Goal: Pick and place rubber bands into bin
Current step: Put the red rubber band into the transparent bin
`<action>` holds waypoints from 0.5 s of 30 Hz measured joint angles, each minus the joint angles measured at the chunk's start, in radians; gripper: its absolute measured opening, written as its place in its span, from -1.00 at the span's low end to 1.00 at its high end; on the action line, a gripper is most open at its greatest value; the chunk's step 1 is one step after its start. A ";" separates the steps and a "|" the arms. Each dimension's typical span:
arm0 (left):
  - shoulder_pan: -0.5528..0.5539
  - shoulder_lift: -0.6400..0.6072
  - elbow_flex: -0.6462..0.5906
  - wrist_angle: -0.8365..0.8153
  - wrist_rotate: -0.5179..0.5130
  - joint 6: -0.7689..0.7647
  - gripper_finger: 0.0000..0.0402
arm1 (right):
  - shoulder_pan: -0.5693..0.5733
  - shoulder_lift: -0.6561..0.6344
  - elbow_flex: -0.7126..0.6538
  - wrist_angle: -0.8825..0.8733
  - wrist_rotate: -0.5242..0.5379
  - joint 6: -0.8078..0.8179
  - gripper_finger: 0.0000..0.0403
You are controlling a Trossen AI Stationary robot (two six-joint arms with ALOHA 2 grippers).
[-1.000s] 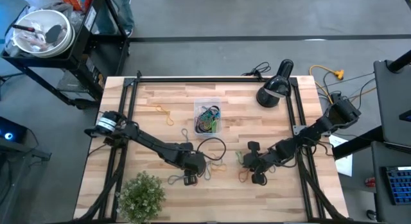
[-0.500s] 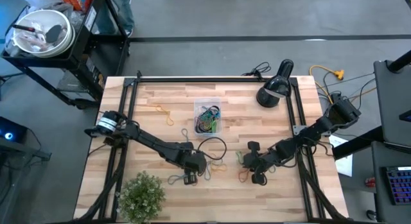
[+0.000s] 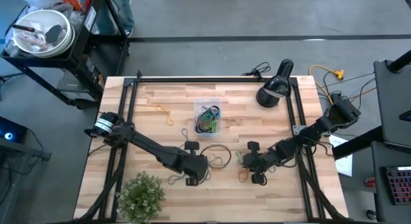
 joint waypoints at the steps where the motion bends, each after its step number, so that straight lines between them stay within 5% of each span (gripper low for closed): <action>1: -0.008 -0.001 0.010 0.001 -0.025 0.017 -1.00 | 0.000 0.000 0.000 0.000 0.000 0.000 -0.72; 15: -0.044 -0.008 0.108 0.003 -0.544 0.131 -1.00 | 0.000 0.000 0.000 0.004 0.001 0.000 -0.72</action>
